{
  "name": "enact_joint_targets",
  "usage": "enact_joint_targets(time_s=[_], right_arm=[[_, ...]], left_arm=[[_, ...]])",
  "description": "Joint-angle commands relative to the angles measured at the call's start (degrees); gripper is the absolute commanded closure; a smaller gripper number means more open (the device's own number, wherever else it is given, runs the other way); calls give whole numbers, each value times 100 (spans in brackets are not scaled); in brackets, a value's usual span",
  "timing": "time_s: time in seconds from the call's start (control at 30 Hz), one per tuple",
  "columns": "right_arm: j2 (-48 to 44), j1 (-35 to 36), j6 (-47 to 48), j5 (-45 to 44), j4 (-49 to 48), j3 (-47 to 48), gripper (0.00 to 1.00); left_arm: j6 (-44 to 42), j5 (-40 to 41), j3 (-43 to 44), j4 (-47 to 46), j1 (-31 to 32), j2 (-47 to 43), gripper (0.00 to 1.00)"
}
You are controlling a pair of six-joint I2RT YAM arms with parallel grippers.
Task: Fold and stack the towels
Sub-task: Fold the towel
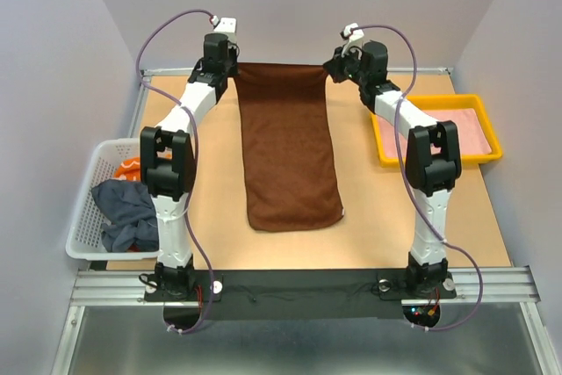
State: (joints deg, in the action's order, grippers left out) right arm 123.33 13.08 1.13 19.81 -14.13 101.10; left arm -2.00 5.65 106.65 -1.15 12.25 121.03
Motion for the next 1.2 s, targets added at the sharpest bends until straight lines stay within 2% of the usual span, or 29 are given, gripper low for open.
enact_joint_targets(time_s=[0.0,0.23,0.63,0.9,1.17], right_arm=[[-37,-148,195,93,-837,226,100],[-186,-148,485,93,-934,-301,99],[-1310,-148,626,-74,-872,-1574,100],[-1996,-139,529,-39,-381,-2216,100],[-2822,-148,318,-30,-90,-3122,100]], left_arm=[[16,130,173,-579,-205,-273,100],[-72,-283,-275,-624,-206,-475,100],[42,-451,-1506,-553,-206,-1740,100],[174,-907,-2217,-114,-188,-2381,100],[683,-1039,-3044,325,-74,-3067,100]])
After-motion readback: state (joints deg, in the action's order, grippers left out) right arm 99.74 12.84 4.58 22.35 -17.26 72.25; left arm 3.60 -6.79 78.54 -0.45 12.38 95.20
